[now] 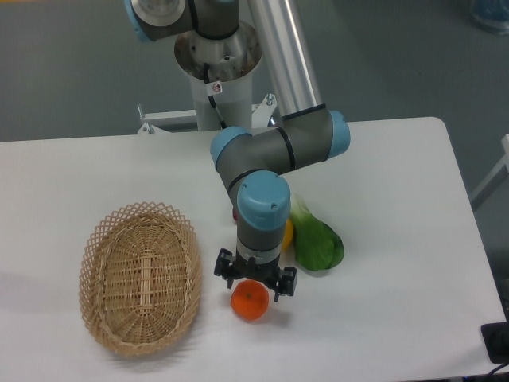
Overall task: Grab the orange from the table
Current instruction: 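Lower the open gripper around the orange tangerine, then close the gripper on the orange tangerine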
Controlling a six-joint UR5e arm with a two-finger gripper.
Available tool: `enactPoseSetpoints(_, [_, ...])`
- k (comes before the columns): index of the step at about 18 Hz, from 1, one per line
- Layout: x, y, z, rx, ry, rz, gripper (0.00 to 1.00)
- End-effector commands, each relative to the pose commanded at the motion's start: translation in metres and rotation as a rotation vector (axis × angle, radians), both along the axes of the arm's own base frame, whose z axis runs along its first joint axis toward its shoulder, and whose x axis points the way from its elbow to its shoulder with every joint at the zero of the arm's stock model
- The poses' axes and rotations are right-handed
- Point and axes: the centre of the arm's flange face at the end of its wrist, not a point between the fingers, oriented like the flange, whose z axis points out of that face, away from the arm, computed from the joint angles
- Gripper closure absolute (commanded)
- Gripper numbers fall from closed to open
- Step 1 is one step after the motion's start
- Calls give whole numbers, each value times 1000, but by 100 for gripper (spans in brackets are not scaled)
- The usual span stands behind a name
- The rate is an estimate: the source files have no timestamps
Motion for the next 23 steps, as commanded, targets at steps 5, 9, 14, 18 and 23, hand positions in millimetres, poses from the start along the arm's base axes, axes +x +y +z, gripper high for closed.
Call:
enactPoseSetpoints(5, [-3, 4, -10, 2, 6, 2, 0])
enactPoseSetpoints(9, [4, 8, -18, -10, 3, -9, 0])
enactPoseSetpoints(14, [6, 6, -19, -19, 6, -8, 11])
enactPoseSetpoints(18, [6, 6, -17, -16, 6, 7, 27])
enactPoseSetpoints(23, [3, 6, -14, -21, 24, 10, 29])
